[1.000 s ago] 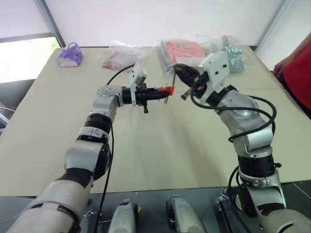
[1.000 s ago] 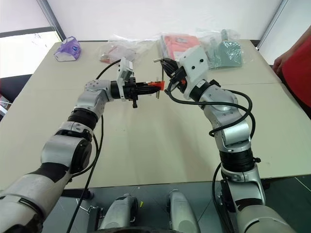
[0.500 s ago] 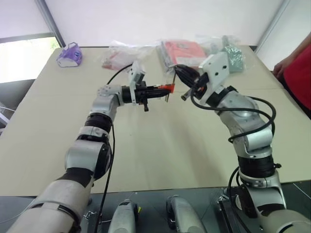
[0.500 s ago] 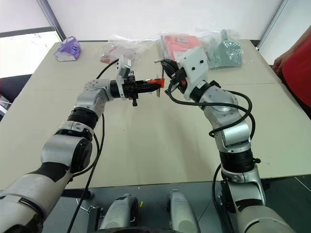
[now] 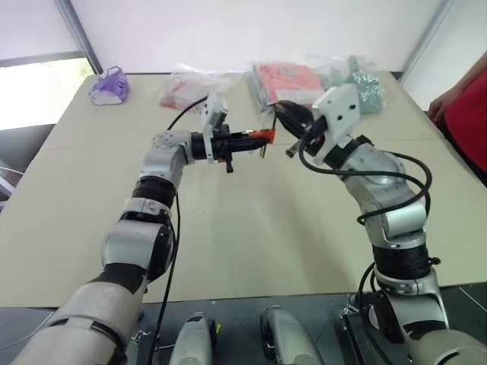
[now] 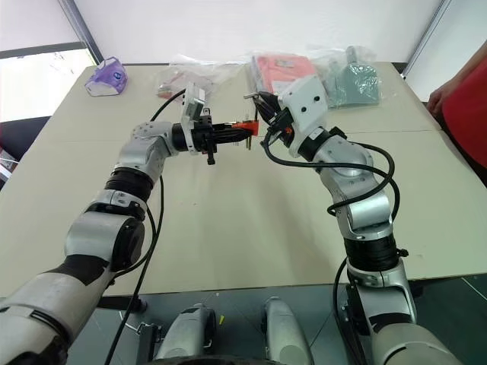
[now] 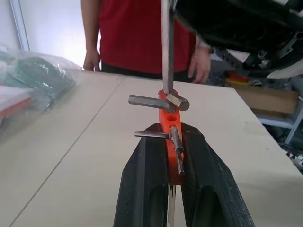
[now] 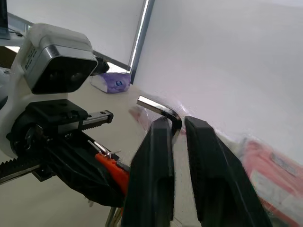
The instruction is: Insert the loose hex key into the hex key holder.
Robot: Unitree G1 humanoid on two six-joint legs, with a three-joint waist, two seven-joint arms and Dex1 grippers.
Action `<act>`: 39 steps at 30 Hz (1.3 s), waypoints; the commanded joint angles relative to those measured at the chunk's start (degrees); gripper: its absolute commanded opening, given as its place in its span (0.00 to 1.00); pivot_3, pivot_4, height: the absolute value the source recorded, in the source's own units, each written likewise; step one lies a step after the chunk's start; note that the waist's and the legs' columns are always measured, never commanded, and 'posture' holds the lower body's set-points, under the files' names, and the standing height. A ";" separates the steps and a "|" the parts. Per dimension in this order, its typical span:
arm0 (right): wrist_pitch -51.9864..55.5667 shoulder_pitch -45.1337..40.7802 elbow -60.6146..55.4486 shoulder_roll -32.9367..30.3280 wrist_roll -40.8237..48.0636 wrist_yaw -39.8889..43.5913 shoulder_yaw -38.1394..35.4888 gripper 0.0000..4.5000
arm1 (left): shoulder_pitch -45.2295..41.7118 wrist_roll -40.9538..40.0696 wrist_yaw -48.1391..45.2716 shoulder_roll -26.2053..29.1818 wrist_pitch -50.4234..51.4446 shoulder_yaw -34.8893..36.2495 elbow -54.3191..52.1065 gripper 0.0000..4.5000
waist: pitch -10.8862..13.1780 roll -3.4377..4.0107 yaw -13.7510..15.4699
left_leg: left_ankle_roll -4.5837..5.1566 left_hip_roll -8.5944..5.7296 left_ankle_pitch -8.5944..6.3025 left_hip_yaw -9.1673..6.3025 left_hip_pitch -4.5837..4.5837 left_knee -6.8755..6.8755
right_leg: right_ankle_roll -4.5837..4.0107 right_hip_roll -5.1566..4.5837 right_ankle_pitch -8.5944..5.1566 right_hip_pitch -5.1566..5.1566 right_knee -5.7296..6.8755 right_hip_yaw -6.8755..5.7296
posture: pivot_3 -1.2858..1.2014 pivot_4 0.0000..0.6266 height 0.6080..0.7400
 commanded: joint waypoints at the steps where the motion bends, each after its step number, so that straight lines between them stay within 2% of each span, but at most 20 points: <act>1: 0.06 -0.74 -1.22 -0.78 0.70 -0.64 -2.70 0.57 | -0.40 -0.81 0.20 0.17 -0.74 0.55 -1.80 0.00 | 0.00 0.00 0.00 | 0.00 0.00 0.00 0.00 0.00 0.00 | 0.00 0.00 0.00 0.00 0.00 0.00 | 0.52 0.24 1.00; 3: 0.36 -0.83 -1.67 -1.14 0.77 -0.64 -3.09 0.78 | -0.35 -0.81 0.37 0.31 -0.66 0.66 -1.60 0.00 | 0.00 0.00 0.01 | 0.00 0.00 0.00 0.00 0.00 0.00 | 0.00 0.00 0.00 0.00 0.00 0.00 | 0.52 0.24 1.00; 9: 2.93 -0.01 -6.97 -1.72 5.68 1.11 -5.69 0.78 | 1.03 -0.54 0.87 1.15 0.35 0.52 -2.26 0.00 | 0.00 0.00 -0.06 | 0.00 0.00 0.00 0.00 0.00 0.00 | 0.00 0.00 0.00 -0.01 0.00 0.00 | 0.52 0.24 1.00; 12: 7.34 1.97 -11.90 -3.52 10.62 4.77 -4.84 0.78 | 4.76 -1.18 2.57 2.65 5.34 0.93 -4.98 0.00 | 0.00 0.00 -0.16 | 0.00 0.01 0.00 -0.02 0.01 0.00 | 0.00 0.01 0.00 0.00 0.00 0.00 | 0.52 0.24 1.00; 15: 10.14 4.58 -15.31 -5.61 12.23 6.93 -2.60 0.78 | 11.87 -2.73 3.94 4.93 14.08 0.68 -13.20 0.00 | -0.01 0.02 -0.37 | 0.01 0.01 0.00 -0.02 0.03 -0.01 | 0.00 0.01 0.00 0.01 0.03 0.01 | 0.52 0.24 1.00; 21: 10.33 8.39 -16.98 -8.48 11.84 10.83 2.09 0.78 | 26.09 -7.03 11.14 9.53 38.10 0.72 -33.12 0.00 | -0.01 0.02 -0.03 | 0.00 0.04 0.00 -0.05 0.04 0.02 | 0.00 0.01 0.00 0.00 0.11 0.00 | 0.52 0.24 1.00; 24: 9.67 8.61 -15.86 -7.90 11.70 10.99 2.70 0.78 | 27.99 -10.11 16.80 10.17 48.62 3.62 -35.84 0.00 | -0.01 0.02 0.32 | 0.00 0.03 0.00 -0.08 0.04 0.06 | 0.00 -0.02 0.00 0.08 0.11 -0.03 | 0.52 0.24 1.00; 25: 9.55 8.53 -15.61 -7.77 11.62 11.05 2.82 0.79 | 27.94 -11.07 17.93 10.12 50.44 4.34 -35.99 0.19 | -0.01 0.02 0.32 | 0.00 0.03 0.00 -0.09 0.05 0.07 | 0.00 -0.02 -0.01 0.11 0.09 -0.05 | 0.52 0.24 1.00; 27: 9.24 8.23 -14.86 -7.02 11.68 10.93 3.03 0.79 | 26.56 -12.07 21.64 9.81 54.42 6.62 -32.14 0.36 | -0.02 0.01 0.21 | 0.00 0.02 0.00 -0.09 0.05 0.07 | 0.00 -0.02 -0.01 0.12 0.08 -0.06 | 0.52 0.24 1.00; 30: 9.08 8.09 -14.56 -6.64 11.66 11.04 3.22 0.79 | 24.48 -11.22 26.98 10.10 56.89 7.95 -26.89 0.69 | -0.02 0.01 0.13 | 0.00 0.02 0.00 -0.10 0.09 0.06 | 0.00 0.00 -0.01 0.12 0.09 -0.06 | 0.52 0.24 1.00; 32: 9.19 8.21 -14.64 -6.68 11.69 11.10 3.12 0.79 | 23.42 -8.64 31.41 11.16 54.64 8.00 -23.59 0.91 | -0.02 0.01 0.13 | 0.00 0.02 0.00 -0.10 0.09 0.06 | 0.00 0.00 -0.01 0.13 0.09 -0.06 | 0.52 0.24 1.00; 34: 9.48 8.61 -15.02 -6.96 11.83 11.08 2.83 0.79 | 23.95 -4.76 32.76 13.93 49.12 5.14 -22.10 0.91 | -0.03 0.02 -0.03 | -0.01 0.02 0.00 -0.10 0.33 0.05 | -0.01 0.00 -0.01 0.39 0.07 -0.06 | 0.52 0.24 1.00; 36: 9.97 9.50 -15.69 -7.63 11.99 11.01 2.09 0.79 | 26.06 -0.02 32.46 18.01 40.82 1.23 -23.74 0.91 | -0.04 0.00 -0.74 | -0.01 0.02 -0.01 -0.04 0.94 -0.14 | -0.09 0.01 -0.06 0.90 -0.04 -0.01 | 0.52 0.24 1.00; 39: 10.09 11.27 -16.27 -8.59 11.84 10.34 0.60 0.79 | 28.30 2.31 32.33 21.96 31.44 0.38 -26.99 0.91 | -0.04 -0.01 -1.75 | -0.01 0.05 -0.02 -0.04 1.39 -0.42 | -0.48 0.01 -0.31 1.18 -0.03 -0.01 | 0.52 0.24 1.00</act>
